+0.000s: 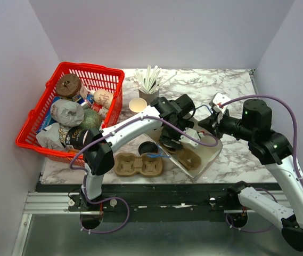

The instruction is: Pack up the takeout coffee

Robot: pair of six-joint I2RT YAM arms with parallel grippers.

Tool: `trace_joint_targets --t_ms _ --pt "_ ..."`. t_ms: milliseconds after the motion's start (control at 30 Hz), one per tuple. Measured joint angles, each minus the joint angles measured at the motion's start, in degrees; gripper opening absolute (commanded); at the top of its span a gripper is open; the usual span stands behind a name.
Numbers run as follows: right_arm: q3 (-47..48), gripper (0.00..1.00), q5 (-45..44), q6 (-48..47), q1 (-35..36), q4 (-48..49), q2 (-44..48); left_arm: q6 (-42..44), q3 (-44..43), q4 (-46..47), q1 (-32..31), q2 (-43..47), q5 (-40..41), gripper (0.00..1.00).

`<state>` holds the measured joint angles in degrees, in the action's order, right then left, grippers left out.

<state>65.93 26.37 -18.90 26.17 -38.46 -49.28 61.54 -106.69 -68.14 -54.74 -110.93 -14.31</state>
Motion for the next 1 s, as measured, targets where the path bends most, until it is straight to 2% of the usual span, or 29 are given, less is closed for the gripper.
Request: trace_joint_targets --t_ms 467,800,1000 --pt "0.55 0.01 -0.20 -3.96 0.00 1.01 -0.59 0.33 -3.17 -1.95 2.21 -0.24 -1.27 0.00" --pt "0.76 0.00 -1.29 -7.32 0.15 2.93 -0.57 -3.06 11.67 12.07 4.85 9.57 -4.00 0.00" --pt "0.76 0.00 -0.85 -9.51 0.15 2.99 -0.48 -5.81 13.64 18.93 4.79 10.19 -3.82 0.00"
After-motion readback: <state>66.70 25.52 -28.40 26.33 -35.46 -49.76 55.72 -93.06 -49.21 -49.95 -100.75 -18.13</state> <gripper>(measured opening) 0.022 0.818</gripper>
